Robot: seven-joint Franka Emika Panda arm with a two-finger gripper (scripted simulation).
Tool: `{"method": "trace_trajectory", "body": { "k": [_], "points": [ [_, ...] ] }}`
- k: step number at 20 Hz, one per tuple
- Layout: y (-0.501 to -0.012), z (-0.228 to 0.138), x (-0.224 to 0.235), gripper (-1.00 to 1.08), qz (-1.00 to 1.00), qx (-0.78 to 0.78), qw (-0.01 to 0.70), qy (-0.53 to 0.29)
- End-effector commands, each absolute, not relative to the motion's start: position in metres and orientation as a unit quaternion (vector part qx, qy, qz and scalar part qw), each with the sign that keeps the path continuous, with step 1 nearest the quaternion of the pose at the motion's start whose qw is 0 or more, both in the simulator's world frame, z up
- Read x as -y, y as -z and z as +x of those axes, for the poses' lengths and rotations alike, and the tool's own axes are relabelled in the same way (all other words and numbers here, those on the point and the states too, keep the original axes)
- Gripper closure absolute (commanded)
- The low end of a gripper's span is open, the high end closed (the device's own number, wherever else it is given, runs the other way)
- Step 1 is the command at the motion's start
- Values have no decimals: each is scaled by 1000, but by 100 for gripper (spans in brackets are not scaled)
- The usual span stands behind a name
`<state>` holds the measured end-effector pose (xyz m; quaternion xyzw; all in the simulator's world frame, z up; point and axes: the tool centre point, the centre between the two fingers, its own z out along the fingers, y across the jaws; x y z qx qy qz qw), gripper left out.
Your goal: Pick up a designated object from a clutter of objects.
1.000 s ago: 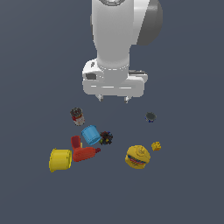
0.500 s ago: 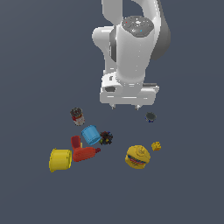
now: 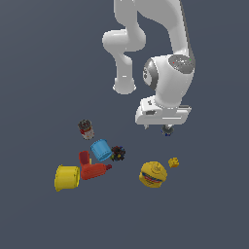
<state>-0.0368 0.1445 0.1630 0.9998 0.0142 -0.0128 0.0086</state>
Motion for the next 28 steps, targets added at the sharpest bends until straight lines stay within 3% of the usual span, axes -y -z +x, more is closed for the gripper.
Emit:
{"method": "trace_trajectory", "body": {
  "k": [1, 15, 28],
  "points": [
    [-142, -50, -167, -92, 1000, -26, 9, 9],
    [-70, -118, -241, -92, 997, -71, 1, 1],
    [-55, -126, -247, -92, 997, -75, 0, 1]
  ]
}}
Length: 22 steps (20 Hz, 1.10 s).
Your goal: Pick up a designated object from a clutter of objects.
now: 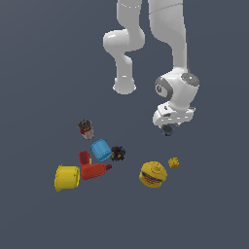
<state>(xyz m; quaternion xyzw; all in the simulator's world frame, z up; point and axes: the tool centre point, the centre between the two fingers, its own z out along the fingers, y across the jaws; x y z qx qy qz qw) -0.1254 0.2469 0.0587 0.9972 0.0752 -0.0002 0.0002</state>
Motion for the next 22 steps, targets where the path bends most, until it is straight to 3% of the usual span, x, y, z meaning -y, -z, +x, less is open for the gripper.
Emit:
{"method": "trace_trajectory", "body": {
  "k": [1, 14, 15, 22],
  "points": [
    [-51, -126, -247, -92, 997, -75, 0, 1],
    [-14, -127, -247, -92, 997, -76, 0, 0],
    [-14, -127, -247, 108, 997, -76, 0, 0],
    [-14, -127, -247, 108, 997, -76, 0, 0]
  ]
}}
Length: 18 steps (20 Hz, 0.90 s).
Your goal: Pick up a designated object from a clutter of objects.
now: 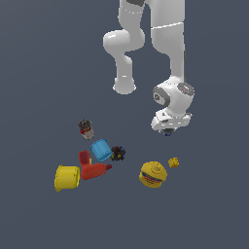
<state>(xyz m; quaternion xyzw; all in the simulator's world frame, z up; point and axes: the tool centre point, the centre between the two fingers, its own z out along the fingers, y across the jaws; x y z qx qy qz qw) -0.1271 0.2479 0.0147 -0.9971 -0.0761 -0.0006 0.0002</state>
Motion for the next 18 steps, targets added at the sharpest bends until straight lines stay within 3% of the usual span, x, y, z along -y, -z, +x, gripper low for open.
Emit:
{"method": "trace_trajectory", "body": {
  "k": [1, 18],
  "points": [
    [-14, -127, -247, 108, -997, 76, 0, 0],
    [-62, -130, -240, 108, -997, 76, 0, 0]
  ]
}}
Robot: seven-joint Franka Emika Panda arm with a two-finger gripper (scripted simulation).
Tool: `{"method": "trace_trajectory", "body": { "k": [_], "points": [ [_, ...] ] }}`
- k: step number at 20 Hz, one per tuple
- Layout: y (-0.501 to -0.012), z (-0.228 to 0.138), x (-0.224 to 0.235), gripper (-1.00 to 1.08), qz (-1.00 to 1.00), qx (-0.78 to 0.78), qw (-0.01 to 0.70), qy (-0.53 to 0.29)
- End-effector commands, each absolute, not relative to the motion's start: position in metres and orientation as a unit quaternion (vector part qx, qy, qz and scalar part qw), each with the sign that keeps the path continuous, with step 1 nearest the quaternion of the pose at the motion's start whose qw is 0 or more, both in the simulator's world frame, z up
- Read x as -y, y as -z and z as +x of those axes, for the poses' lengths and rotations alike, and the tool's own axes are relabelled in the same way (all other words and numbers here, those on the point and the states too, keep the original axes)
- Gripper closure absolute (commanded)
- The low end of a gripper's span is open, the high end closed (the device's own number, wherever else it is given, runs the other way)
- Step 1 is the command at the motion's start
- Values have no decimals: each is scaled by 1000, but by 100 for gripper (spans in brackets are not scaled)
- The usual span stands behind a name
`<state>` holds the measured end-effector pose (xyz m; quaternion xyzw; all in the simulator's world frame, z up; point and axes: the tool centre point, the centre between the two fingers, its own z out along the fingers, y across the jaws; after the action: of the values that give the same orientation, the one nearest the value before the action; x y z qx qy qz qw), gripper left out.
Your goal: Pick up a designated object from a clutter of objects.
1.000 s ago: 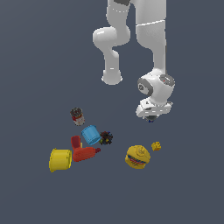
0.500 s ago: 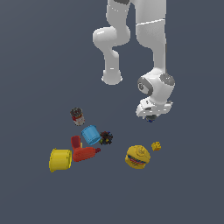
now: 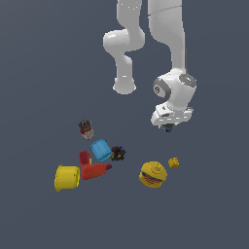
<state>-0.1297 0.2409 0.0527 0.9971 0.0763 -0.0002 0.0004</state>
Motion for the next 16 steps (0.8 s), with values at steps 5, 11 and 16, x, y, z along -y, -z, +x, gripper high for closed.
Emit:
{"method": "trace_trajectory", "body": {
  "k": [5, 11, 16],
  "points": [
    [-99, -132, -233, 108, 997, -76, 0, 0],
    [-152, -135, -225, 108, 997, -77, 0, 0],
    [-200, -137, -218, 108, 997, -77, -1, 0]
  ]
}}
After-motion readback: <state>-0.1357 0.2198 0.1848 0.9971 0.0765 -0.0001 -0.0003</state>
